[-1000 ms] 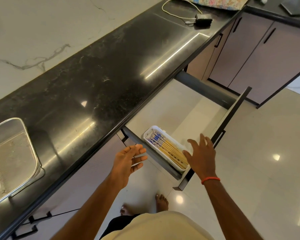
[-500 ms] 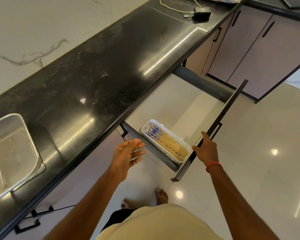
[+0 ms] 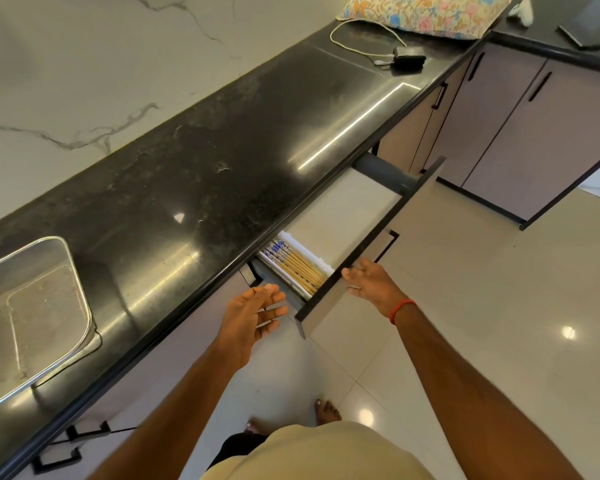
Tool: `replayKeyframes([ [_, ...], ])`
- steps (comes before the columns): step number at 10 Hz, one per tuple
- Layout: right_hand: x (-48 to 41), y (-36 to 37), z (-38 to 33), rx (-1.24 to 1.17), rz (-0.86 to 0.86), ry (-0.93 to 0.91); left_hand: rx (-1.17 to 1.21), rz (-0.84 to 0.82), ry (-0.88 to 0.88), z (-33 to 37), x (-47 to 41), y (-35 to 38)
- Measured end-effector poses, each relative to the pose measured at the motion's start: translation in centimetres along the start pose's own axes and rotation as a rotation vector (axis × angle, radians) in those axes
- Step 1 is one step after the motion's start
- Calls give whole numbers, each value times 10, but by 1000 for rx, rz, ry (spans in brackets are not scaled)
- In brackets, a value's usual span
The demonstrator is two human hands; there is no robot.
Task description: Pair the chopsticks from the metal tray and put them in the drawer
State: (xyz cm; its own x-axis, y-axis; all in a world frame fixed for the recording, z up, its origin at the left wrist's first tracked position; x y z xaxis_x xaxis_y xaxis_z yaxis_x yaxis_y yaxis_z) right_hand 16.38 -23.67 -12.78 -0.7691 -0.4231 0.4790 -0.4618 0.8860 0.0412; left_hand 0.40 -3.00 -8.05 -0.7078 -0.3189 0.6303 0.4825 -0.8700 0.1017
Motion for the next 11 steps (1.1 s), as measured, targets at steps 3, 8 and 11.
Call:
replayKeyframes([
  [3, -5, 61, -60, 181, -124, -208, -12, 70, 66, 19, 2, -13],
  [8, -10, 146, -128, 448, -251, -387, 89, 294, 168, 42, 31, -83],
  [11, -3, 209, -165, 510, -306, -510, 205, 387, 240, 67, 55, -123],
])
Point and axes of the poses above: each hand's wrist, its own x-axis away from the middle knuckle, its own y-axis out of the palm, z = x × y, the point moved 10 cm from there along -x, towards the middle knuckle, and after that the axes turned 3 degrees about -y, right-handed, at the moved point
